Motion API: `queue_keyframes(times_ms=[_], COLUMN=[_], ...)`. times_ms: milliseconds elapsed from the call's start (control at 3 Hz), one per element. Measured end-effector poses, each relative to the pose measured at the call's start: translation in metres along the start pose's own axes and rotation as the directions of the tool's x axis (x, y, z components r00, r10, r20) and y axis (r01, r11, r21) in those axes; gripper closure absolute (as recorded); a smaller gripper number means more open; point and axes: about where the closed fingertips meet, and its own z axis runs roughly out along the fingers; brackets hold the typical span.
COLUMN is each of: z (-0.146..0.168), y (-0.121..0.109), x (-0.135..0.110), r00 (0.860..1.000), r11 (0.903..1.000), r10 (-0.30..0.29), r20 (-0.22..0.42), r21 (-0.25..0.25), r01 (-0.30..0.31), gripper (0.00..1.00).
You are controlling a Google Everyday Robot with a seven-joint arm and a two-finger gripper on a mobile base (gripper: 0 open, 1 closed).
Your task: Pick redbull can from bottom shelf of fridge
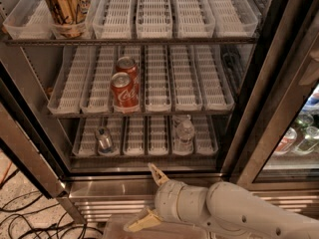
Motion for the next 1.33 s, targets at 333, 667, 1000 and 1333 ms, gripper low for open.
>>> queue_keyframes(times_ms=[333, 667, 1000, 1333], z=[0.028, 0.055, 0.082, 0.104], y=[-0.025, -0.047, -0.052, -0.05], x=[-0.006, -0.006, 0.006, 0.009], r00=[0.994, 0.978, 0.956, 0.918], r11=[0.9949, 0.9871, 0.982, 0.9641], r10=[-0.005, -0.009, 0.039, 0.119], r20=[0.111, 0.21, 0.291, 0.38], r21=[0.101, 0.158, 0.166, 0.177], r01=[-0.006, -0.024, -0.09, -0.198], gripper=[0.0, 0.0, 0.0, 0.0])
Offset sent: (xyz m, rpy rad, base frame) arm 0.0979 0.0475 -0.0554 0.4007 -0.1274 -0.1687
